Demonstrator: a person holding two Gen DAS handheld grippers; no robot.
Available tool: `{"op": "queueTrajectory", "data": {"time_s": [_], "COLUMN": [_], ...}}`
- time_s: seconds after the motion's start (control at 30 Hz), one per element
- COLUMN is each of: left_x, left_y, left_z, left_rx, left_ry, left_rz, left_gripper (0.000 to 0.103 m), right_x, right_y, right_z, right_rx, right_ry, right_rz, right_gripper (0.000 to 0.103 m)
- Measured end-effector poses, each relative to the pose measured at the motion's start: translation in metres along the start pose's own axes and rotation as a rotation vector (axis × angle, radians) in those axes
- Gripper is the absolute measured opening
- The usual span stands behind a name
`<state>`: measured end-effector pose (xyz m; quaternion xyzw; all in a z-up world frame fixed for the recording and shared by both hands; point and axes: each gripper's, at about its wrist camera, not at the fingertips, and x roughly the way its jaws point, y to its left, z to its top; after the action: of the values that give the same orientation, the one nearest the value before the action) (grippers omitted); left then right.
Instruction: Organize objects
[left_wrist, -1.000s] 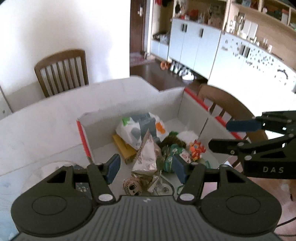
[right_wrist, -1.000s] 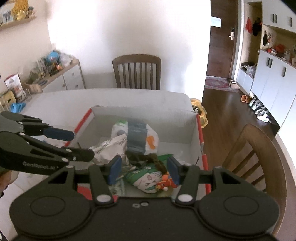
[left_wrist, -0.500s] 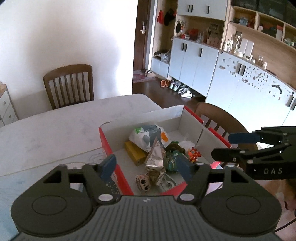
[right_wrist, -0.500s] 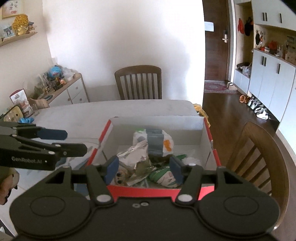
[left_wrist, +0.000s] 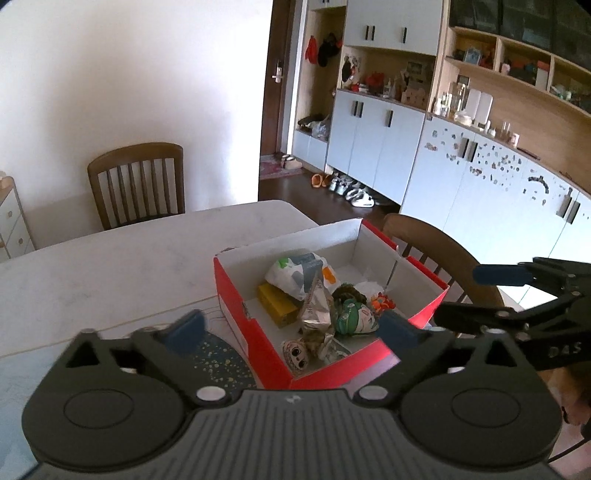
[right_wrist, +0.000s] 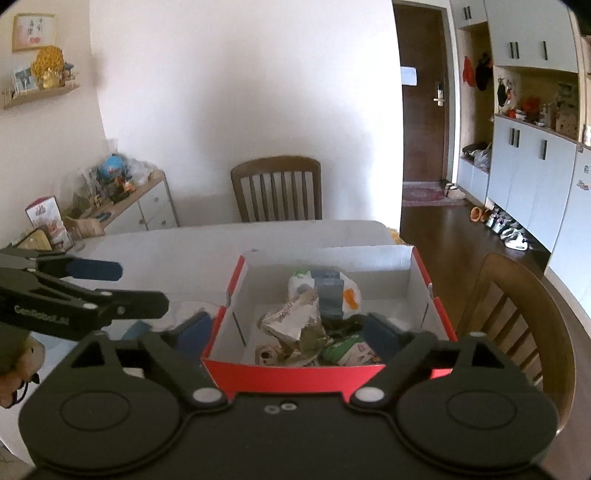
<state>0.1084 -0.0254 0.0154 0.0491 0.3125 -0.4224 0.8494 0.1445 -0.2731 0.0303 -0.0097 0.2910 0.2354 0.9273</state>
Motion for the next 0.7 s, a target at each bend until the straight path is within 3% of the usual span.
{"op": "queueTrajectory", "data": {"time_s": [0.03, 0.7], "left_x": [-0.002, -0.032], "left_y": [0.002, 0.022], "left_z": [0.0, -0.019], "left_rx": [-0.003, 0.044], "left_ry": [0.0, -0.044], "left_rz": [-0.007, -0.045], "left_gripper": [0.103, 0.103], "right_x": [-0.002, -0.007], "right_y": [0.002, 0.039], "right_z": [-0.001, -0.014], "right_rx": [0.004, 0.057], "right_ry": [-0.009, -0.019], "right_rz": [-0.002, -0.053], "right_gripper": [0.102, 0.102]}}
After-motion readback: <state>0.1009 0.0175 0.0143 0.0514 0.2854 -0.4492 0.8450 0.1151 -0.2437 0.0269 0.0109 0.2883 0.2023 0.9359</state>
